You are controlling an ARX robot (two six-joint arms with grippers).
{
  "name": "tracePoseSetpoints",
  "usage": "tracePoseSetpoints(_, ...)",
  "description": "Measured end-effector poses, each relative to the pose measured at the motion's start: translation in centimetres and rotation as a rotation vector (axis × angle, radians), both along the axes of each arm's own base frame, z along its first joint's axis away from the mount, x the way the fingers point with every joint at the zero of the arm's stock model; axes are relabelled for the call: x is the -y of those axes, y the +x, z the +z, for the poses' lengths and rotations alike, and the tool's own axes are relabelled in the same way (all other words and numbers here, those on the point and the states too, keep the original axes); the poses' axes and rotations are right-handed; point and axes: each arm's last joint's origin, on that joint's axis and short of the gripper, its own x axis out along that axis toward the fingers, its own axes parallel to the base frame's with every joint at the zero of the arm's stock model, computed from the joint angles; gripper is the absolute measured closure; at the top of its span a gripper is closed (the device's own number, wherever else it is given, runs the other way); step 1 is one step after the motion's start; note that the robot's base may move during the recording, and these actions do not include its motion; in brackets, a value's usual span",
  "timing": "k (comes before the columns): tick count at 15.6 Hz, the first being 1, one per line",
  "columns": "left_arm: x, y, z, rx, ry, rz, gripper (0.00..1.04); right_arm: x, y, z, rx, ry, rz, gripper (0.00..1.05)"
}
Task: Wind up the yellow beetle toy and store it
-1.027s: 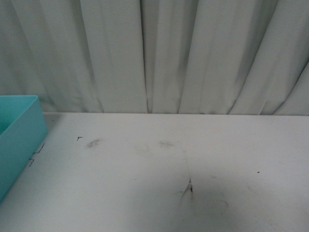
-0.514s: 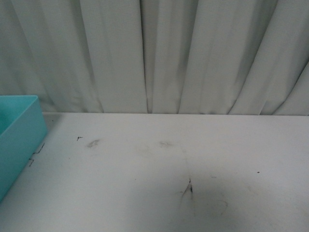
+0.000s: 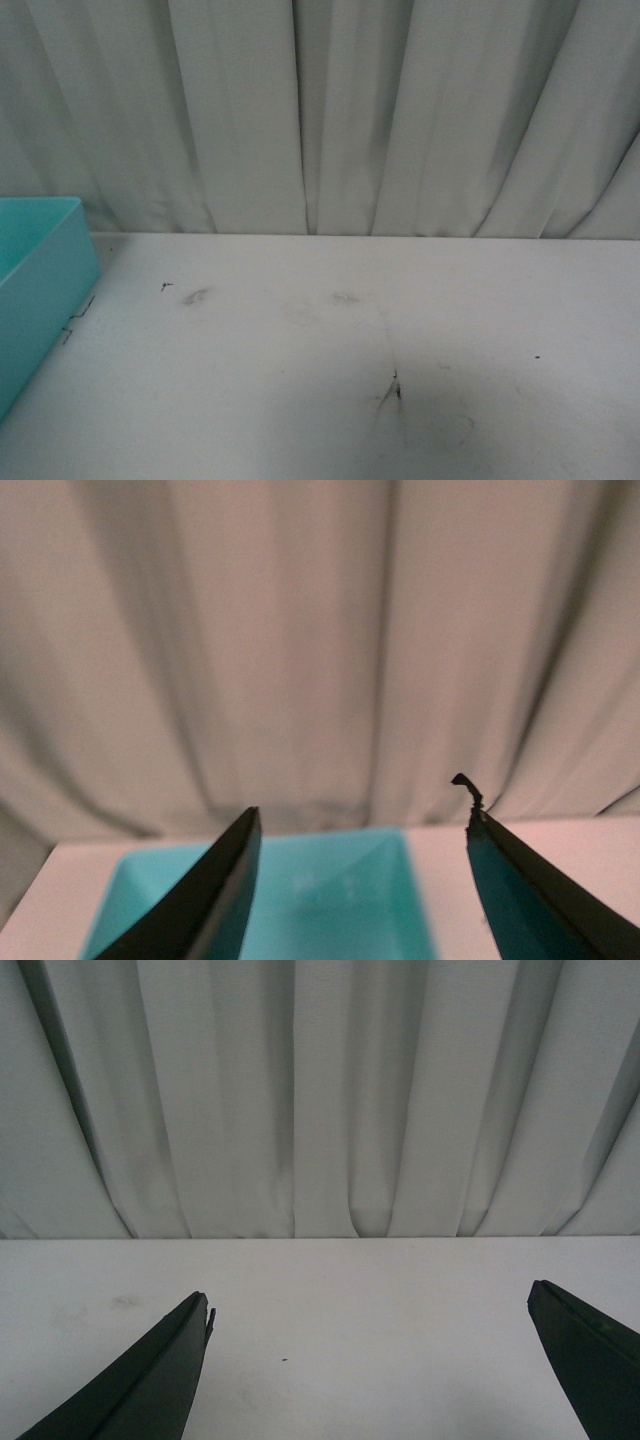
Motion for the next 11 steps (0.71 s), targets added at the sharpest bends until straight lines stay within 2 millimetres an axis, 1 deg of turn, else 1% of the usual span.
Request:
tracePoseSetpoints(1, 1.4, -1.1, 0.5, 0.079, -0.006, -0.019, 0.52, 0.0, 0.0, 0.0, 0.0, 0.0, -0.001, 0.07)
tracePoseSetpoints(2, 2.3, -2.0, 0.6, 0.118, -0.011, -0.022, 0.59, 0.0, 0.0, 0.0, -0.001, 0.0, -0.002, 0.07)
tracePoseSetpoints(4, 3.5, -3.5, -0.9, 0.101, -0.042, -0.005, 0.75, 0.0, 0.0, 0.0, -0.001, 0.0, -0.003, 0.07)
tracePoseSetpoints(5, 4.3, -4.5, -2.7, 0.05, -0.064, 0.01, 0.88, 0.0, 0.0, 0.0, 0.0, 0.0, -0.003, 0.07)
tracePoseSetpoints(6, 4.8, -5.0, -3.5, 0.032, -0.075, 0.008, 0.97, 0.0, 0.0, 0.0, 0.0, 0.0, -0.003, 0.07)
tracePoseSetpoints(7, 5.6, -5.9, -3.6, 0.052, -0.078, 0.003, 1.03, 0.0, 0.0, 0.0, 0.0, 0.0, -0.003, 0.07)
tracePoseSetpoints(9, 6.5, -7.1, -3.8, 0.081, -0.072, -0.004, 1.03, 0.0, 0.0, 0.0, 0.0, 0.0, -0.003, 0.07)
tracePoseSetpoints(11, 7.1, -8.1, -4.8, 0.057, -0.076, 0.002, 1.03, 0.0, 0.0, 0.0, 0.0, 0.0, -0.003, 0.07)
